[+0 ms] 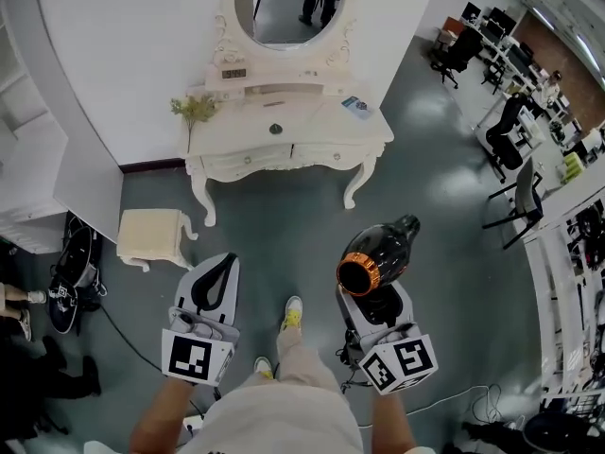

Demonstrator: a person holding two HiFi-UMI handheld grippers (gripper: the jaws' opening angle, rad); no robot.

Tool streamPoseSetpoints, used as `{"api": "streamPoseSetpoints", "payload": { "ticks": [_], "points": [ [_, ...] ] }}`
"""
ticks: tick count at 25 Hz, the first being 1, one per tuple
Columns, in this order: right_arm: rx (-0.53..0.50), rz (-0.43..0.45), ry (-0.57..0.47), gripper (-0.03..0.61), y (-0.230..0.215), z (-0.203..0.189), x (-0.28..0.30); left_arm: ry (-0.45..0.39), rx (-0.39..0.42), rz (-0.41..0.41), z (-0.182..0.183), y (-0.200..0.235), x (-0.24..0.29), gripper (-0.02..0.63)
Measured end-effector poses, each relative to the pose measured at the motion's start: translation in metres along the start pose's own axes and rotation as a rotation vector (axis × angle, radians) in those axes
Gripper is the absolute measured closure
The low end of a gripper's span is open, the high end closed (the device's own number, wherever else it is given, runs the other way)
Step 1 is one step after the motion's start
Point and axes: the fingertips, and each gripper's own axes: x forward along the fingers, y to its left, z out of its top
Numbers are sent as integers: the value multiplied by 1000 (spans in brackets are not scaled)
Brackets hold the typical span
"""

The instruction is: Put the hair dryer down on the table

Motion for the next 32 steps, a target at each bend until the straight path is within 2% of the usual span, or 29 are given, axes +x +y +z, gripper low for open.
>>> {"api": "streamPoseSetpoints", "payload": {
  "ticks": [3, 7, 15, 23, 32],
  "points": [
    [-19, 13, 0, 267, -19, 8, 27, 12, -1, 15, -3, 12, 29, 604],
    [-18, 15, -4, 267, -71, 27, 94, 31, 33, 33, -8, 41, 109, 604],
    [-2, 41, 4, 267, -145, 50, 173, 32, 9, 77, -3, 59, 207, 604],
    [45, 94, 1, 267, -193, 59, 224, 55, 55, 131, 0, 71, 262, 604],
    [63, 145, 8, 267, -211, 61, 253, 80, 75, 167, -3, 75, 286, 604]
  ]
}}
